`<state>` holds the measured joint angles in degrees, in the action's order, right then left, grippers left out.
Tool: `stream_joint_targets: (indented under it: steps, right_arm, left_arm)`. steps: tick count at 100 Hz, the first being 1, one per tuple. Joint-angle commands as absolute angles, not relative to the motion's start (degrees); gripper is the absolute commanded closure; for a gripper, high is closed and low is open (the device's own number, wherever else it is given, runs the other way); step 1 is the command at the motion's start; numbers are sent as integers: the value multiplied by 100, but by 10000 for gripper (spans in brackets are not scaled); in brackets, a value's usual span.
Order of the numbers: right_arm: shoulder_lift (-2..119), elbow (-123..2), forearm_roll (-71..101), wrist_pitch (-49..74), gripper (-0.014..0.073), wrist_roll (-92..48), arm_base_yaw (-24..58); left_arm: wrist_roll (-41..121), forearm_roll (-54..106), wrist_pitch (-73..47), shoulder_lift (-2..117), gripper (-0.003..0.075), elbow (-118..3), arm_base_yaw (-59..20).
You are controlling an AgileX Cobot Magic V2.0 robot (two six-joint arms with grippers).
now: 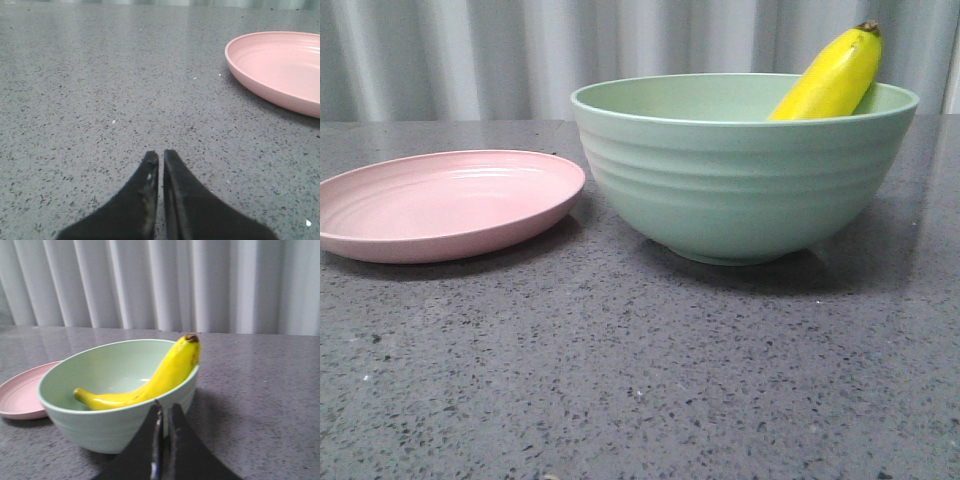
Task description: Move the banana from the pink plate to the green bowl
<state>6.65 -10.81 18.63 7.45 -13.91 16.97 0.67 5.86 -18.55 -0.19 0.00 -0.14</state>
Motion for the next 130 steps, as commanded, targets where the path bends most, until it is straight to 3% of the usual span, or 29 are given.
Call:
stream_joint_targets:
  steps: [1,50,81,130]
  right_arm:
    - [710,-1232,1832,295,665,-1461,1429]
    - [-9,39,1832,247,665,-1461,-931]
    - [-194,166,1656,1902,665,-1461,-1038]
    - [-194,166,1656,1892,665,-1461,-1038]
  left_arm:
    - [49,641,-1575,-186,741,54,-10]
    - [49,641,-1575,-186,741,54,-10]
    - [49,641,-1575,-186,741,54,-10]
    - [49,641,-1575,-186,741,54,-10]
